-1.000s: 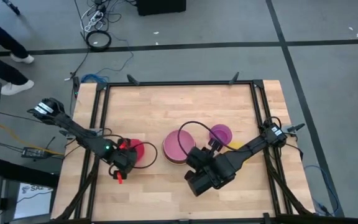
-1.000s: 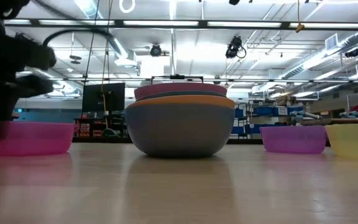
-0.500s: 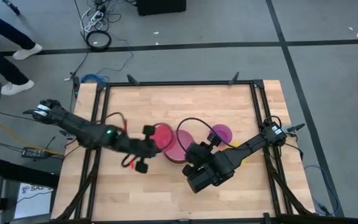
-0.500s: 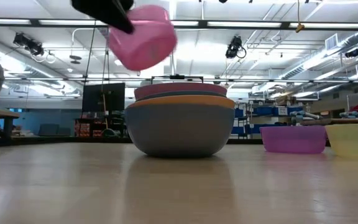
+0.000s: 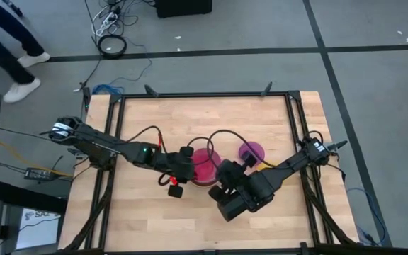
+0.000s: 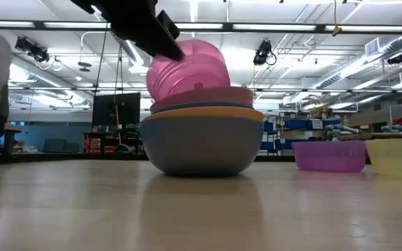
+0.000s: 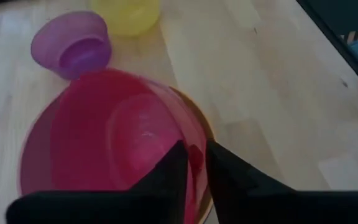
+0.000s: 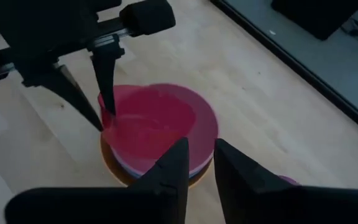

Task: Nest bowls inside each other
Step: Stack the red bowl on top of the pink bowl, then stack the yellow bowl on top of the red bowl

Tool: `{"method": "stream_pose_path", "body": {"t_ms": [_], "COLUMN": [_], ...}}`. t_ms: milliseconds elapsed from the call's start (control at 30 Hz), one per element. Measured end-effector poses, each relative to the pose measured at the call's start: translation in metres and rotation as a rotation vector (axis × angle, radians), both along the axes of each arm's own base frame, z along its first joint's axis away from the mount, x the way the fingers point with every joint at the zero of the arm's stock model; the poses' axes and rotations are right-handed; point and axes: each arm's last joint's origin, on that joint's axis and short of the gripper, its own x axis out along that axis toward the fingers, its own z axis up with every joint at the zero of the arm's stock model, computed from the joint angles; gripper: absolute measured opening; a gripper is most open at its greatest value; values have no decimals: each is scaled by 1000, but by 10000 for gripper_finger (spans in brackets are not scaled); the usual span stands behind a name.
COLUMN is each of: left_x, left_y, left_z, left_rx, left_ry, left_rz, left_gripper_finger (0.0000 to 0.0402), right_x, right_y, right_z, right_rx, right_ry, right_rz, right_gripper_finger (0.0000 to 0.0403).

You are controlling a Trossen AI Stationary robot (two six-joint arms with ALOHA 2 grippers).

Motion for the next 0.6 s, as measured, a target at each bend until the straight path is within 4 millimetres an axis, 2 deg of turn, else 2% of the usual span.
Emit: {"method": "stream_pose_path", "body": {"t_ms": [600], "left_x": [2], "left_y": [-3], "left_z": [7], "left_rx": [-141], "left_ry": [-39], "left_rz": [-8], "left_gripper_finger": [78], "right_x": [0], "right_y": [1], "right_z": [-1], "right_rx": [44], "right_ry": [13], "right_rz": [-5], "right_gripper_finger": [62]}}
